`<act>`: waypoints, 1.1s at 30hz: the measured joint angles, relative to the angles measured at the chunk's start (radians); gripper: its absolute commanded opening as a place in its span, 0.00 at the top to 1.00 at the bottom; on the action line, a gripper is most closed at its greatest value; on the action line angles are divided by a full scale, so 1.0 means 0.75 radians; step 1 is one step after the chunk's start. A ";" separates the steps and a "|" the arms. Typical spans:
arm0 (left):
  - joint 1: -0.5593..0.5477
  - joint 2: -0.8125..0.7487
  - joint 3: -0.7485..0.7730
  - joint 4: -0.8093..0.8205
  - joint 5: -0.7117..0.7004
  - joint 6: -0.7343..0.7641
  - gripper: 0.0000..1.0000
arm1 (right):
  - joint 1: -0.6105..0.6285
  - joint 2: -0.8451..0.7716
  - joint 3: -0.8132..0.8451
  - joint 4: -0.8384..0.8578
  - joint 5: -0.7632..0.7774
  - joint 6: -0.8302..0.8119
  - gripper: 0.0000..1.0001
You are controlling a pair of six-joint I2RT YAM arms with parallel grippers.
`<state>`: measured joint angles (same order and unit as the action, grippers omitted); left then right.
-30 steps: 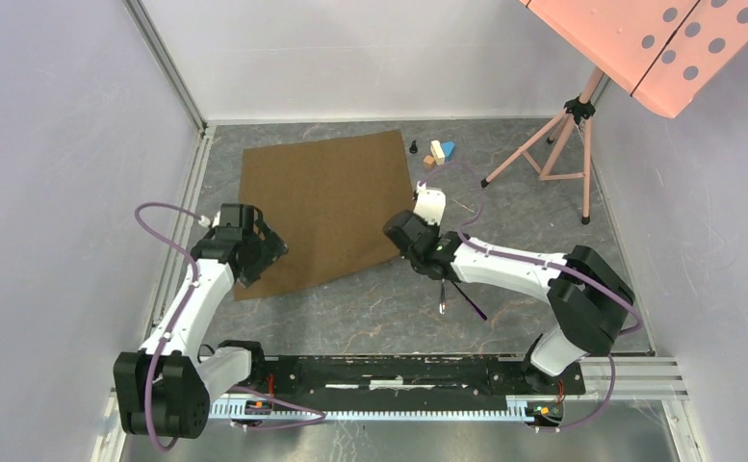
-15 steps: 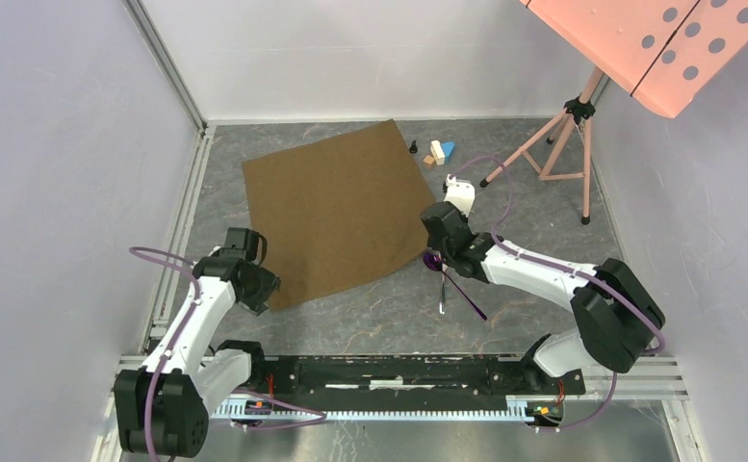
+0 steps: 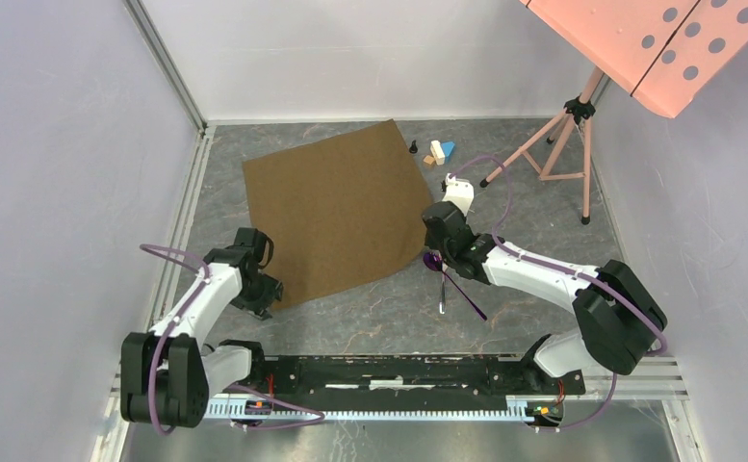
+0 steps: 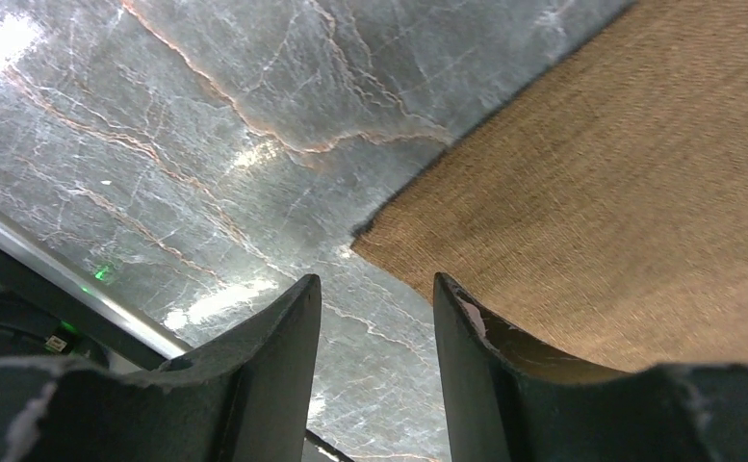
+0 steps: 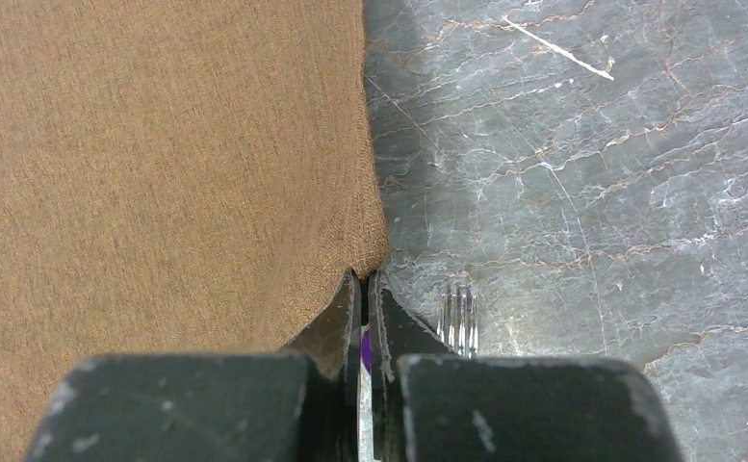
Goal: Fold the napkin into a case and place the utensils inside
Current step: Pick up the flattened napkin from the center of the board.
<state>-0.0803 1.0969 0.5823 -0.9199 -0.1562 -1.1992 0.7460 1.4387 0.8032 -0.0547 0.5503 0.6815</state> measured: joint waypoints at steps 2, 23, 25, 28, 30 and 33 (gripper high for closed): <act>-0.001 0.045 0.001 0.001 0.000 -0.006 0.48 | 0.000 0.000 0.000 0.003 0.001 0.000 1.00; -0.001 0.131 0.058 0.033 -0.036 -0.021 0.45 | 0.000 0.000 -0.001 0.003 0.010 0.000 1.00; -0.001 0.132 0.070 0.033 -0.036 -0.021 0.46 | 0.000 0.000 -0.001 0.003 0.010 0.000 1.00; -0.001 0.143 0.074 0.034 -0.036 -0.021 0.46 | 0.000 0.000 -0.001 0.003 0.010 0.001 1.00; -0.001 0.156 0.074 0.035 -0.036 -0.021 0.47 | 0.000 0.000 -0.001 0.003 0.010 0.001 1.00; -0.001 0.168 0.073 0.040 -0.036 -0.021 0.47 | 0.000 0.000 -0.002 0.002 0.011 0.001 1.00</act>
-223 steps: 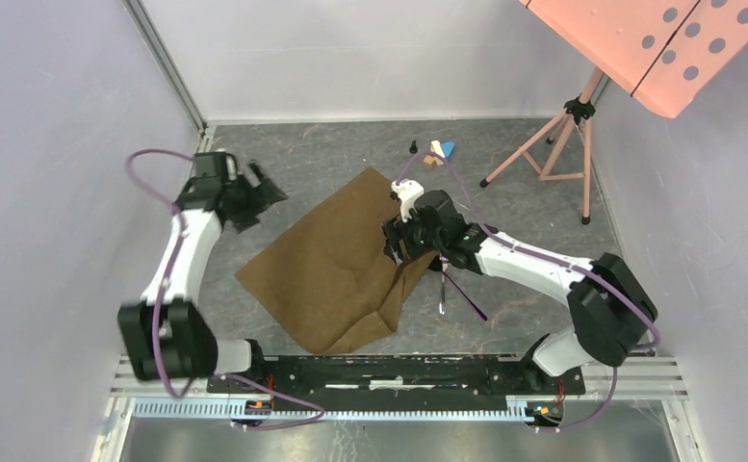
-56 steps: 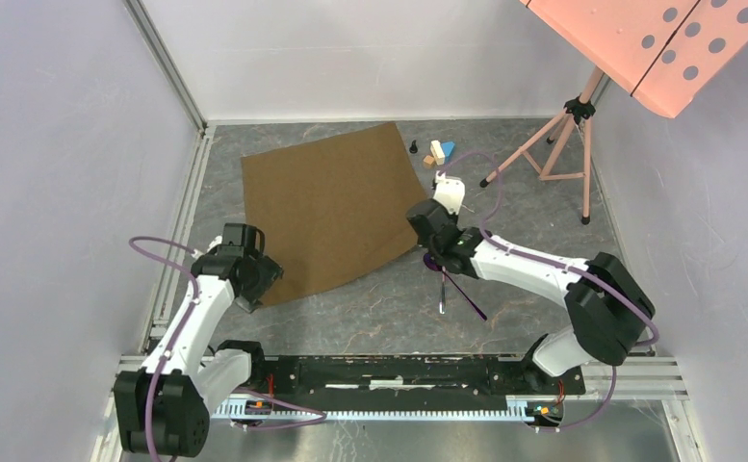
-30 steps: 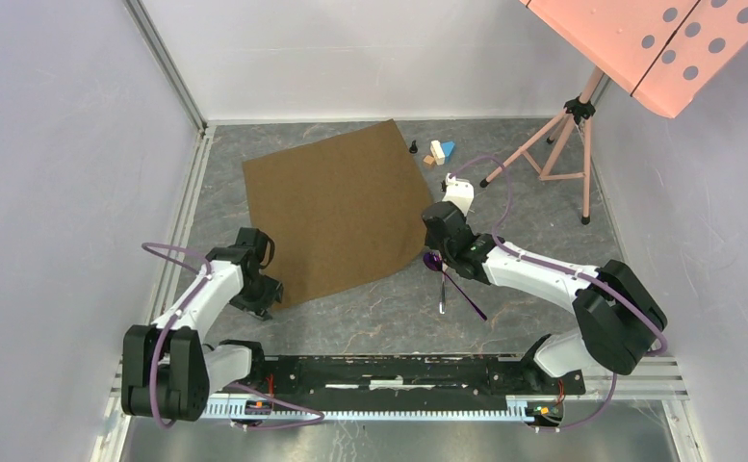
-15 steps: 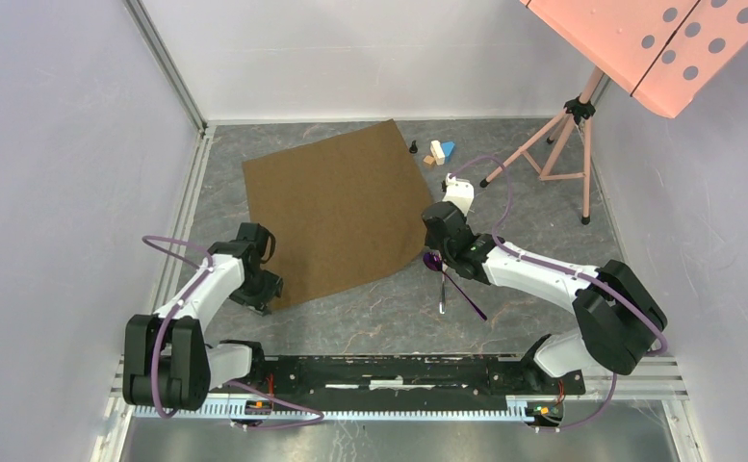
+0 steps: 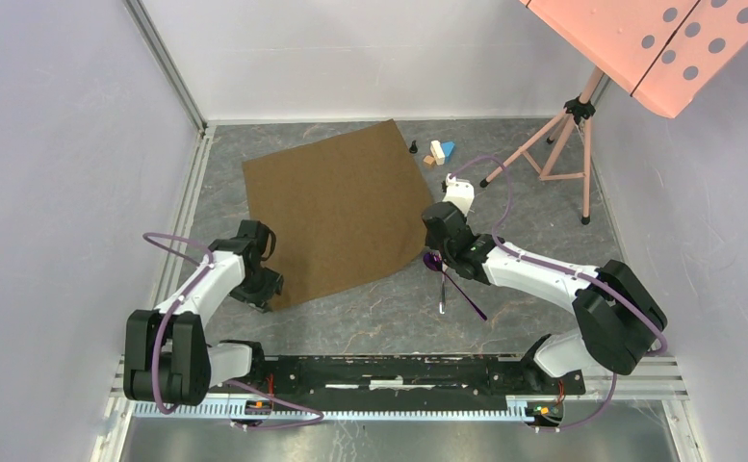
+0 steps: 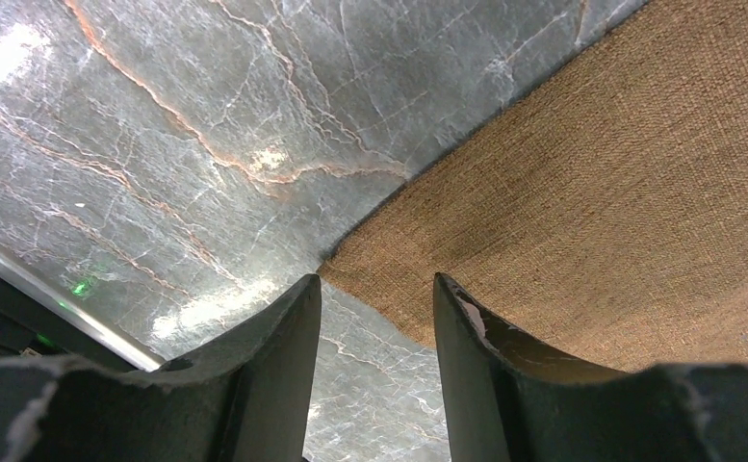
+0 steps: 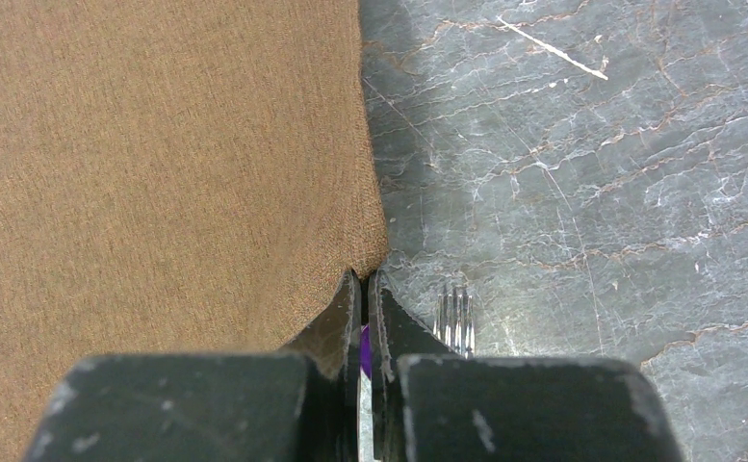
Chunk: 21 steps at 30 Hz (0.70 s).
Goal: Fold the napkin into a case and place the utensils inside
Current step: Pick up the flattened napkin from the center of the board.
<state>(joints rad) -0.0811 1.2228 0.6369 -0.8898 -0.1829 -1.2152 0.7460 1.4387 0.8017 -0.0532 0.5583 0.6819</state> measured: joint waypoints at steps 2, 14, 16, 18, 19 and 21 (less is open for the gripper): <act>0.000 0.001 -0.007 0.009 0.000 0.000 0.47 | 0.000 0.000 -0.003 0.000 0.002 0.000 1.00; 0.000 0.034 -0.054 0.093 0.008 0.000 0.75 | 0.000 0.000 -0.010 -0.001 0.003 0.001 1.00; 0.000 0.044 -0.052 0.105 0.012 0.000 0.88 | 0.000 0.000 -0.010 -0.001 0.003 0.001 1.00; 0.000 0.048 -0.051 0.114 0.014 0.001 0.97 | 0.000 -0.001 -0.010 -0.001 0.001 -0.001 1.00; 0.000 0.047 -0.050 0.117 0.016 0.002 0.98 | 0.000 -0.001 -0.010 -0.001 -0.003 -0.007 1.00; 0.000 0.027 -0.050 0.120 0.015 0.006 0.98 | 0.000 -0.005 -0.010 -0.001 -0.019 -0.028 1.00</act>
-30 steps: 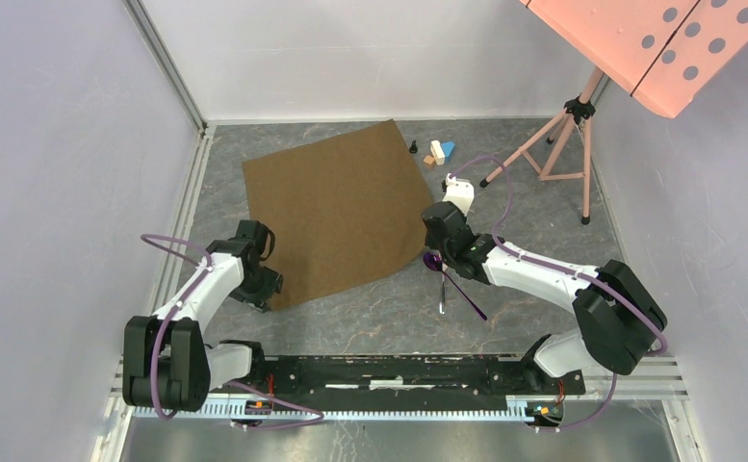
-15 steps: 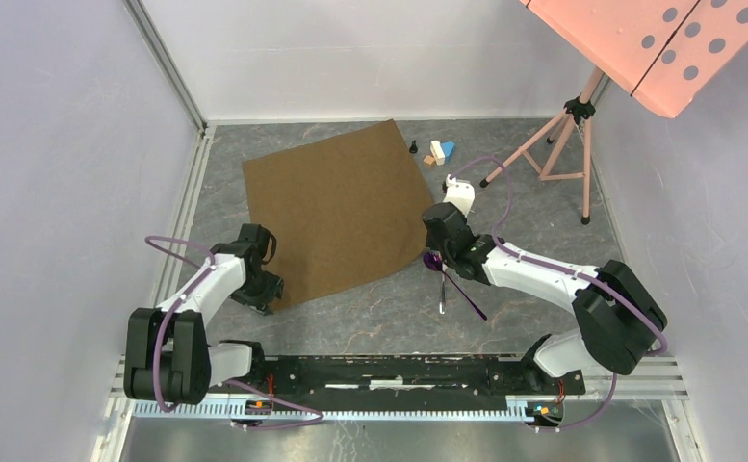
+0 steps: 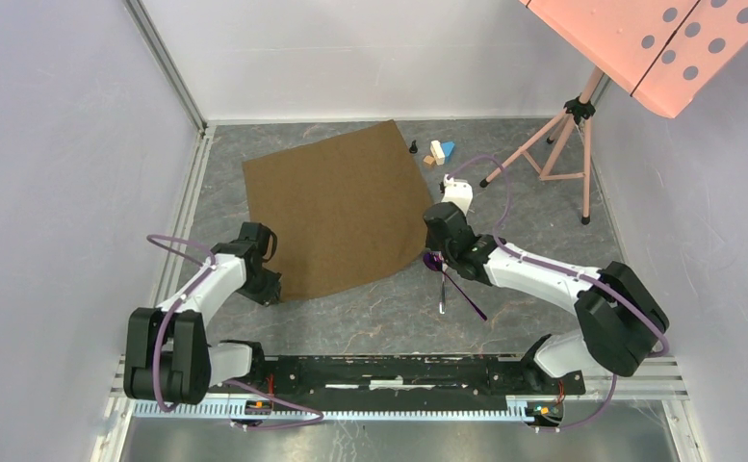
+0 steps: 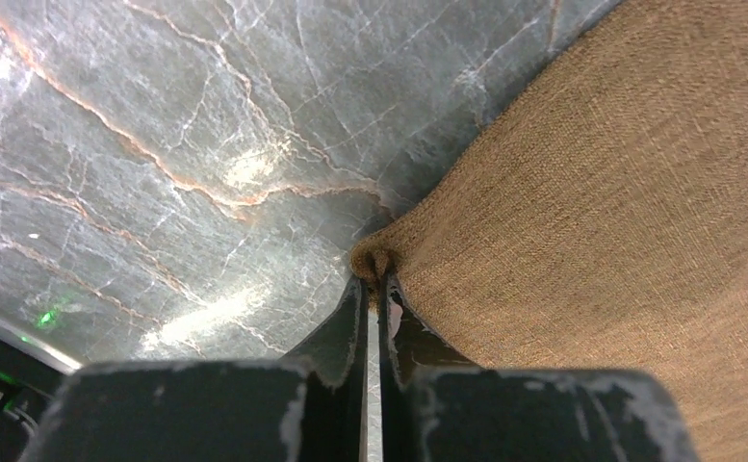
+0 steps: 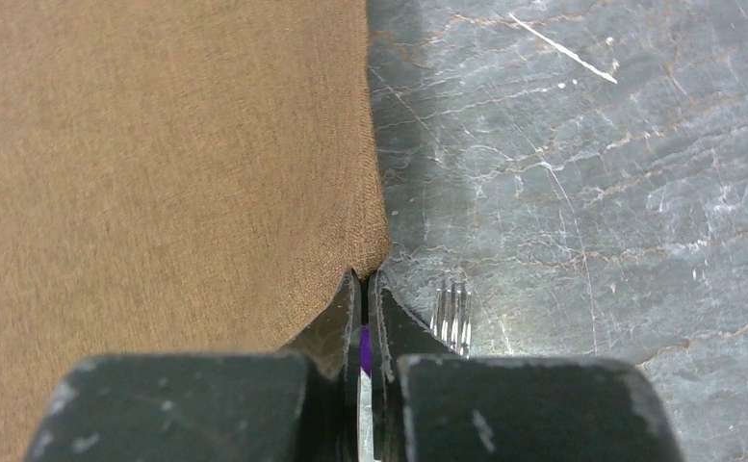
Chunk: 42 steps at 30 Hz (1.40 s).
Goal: Fold the napkin into a case and place the utensils inside
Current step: Pick up the flattened napkin from the center of the board, then flatten the napkin at the center of the board.
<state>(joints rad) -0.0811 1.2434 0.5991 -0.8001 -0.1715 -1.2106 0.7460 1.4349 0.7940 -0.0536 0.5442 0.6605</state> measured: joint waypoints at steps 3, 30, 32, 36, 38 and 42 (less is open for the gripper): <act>0.000 -0.072 -0.010 0.010 -0.021 0.034 0.98 | 0.000 -0.037 -0.014 0.022 -0.069 -0.078 1.00; 0.002 -1.020 1.322 0.041 -0.181 0.667 0.98 | 0.170 -0.901 -0.081 0.984 -1.153 -0.340 1.00; 0.002 -0.947 1.313 0.052 -0.244 0.689 0.98 | 0.173 -0.833 -0.042 0.919 -1.016 -0.338 1.00; 0.002 -0.709 1.180 0.183 -0.347 0.756 0.98 | 0.163 -0.643 0.057 0.792 -0.715 -0.339 1.00; 0.002 -0.587 1.072 0.254 -0.363 0.781 0.98 | 0.139 -0.538 0.061 0.764 -0.598 -0.341 1.00; 0.011 -0.302 0.865 0.407 -0.371 0.818 0.98 | 0.067 -0.274 0.084 0.727 -0.465 -0.343 1.00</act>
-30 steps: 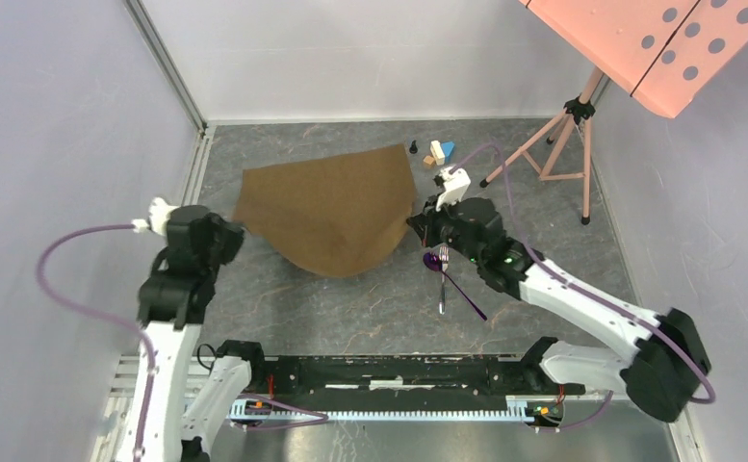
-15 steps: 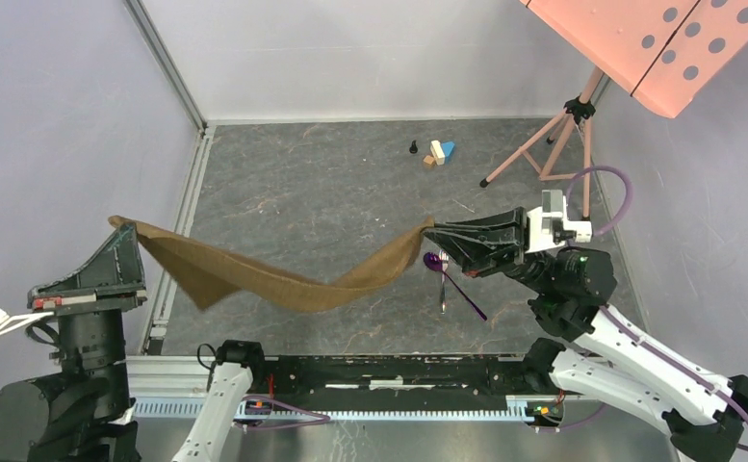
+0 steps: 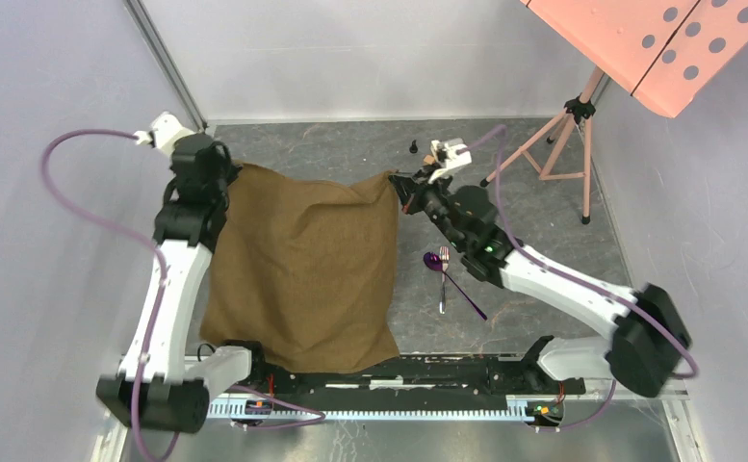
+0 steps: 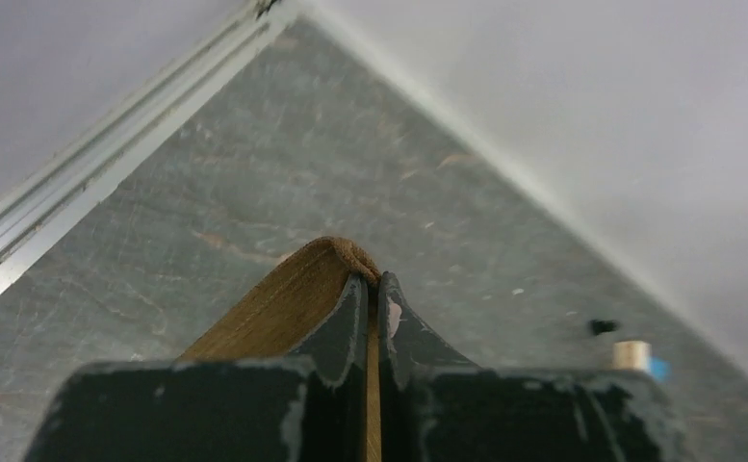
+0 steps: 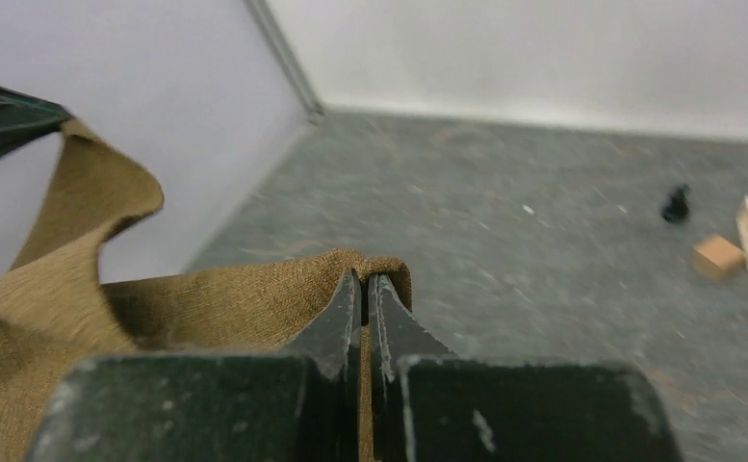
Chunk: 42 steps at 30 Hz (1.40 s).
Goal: Fold the napkin into a case and place the utensils inside
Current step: Flatten the napkin at the center of the board, then fold and flatten the napkin at the center of the board.
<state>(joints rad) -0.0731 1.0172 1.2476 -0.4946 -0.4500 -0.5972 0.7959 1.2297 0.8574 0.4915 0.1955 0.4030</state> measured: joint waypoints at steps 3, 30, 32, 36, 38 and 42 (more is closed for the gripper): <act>0.039 0.221 -0.044 0.079 0.028 0.031 0.98 | -0.052 0.221 0.062 -0.017 0.041 -0.019 1.00; 0.517 1.081 0.305 0.057 0.811 0.015 0.98 | -0.305 0.951 0.626 -0.332 -0.466 -0.051 1.00; 0.526 1.025 0.233 -0.021 0.796 0.016 0.98 | -0.305 0.870 0.520 -0.344 -0.530 -0.024 1.00; 0.539 0.890 0.093 -0.176 0.725 0.029 0.98 | -0.305 0.683 0.282 -0.355 -0.625 0.017 1.00; 0.541 0.824 0.015 -0.218 0.687 0.045 0.98 | -0.305 0.615 0.190 -0.349 -0.659 0.031 1.00; 0.545 0.748 -0.111 -0.300 0.593 0.061 0.98 | -0.298 0.514 0.019 -0.308 -0.710 0.063 1.00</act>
<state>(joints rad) 0.3355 1.5780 1.1645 -0.7197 -0.0051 -0.5514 0.5728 1.6150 0.8719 0.2607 -0.3367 0.4500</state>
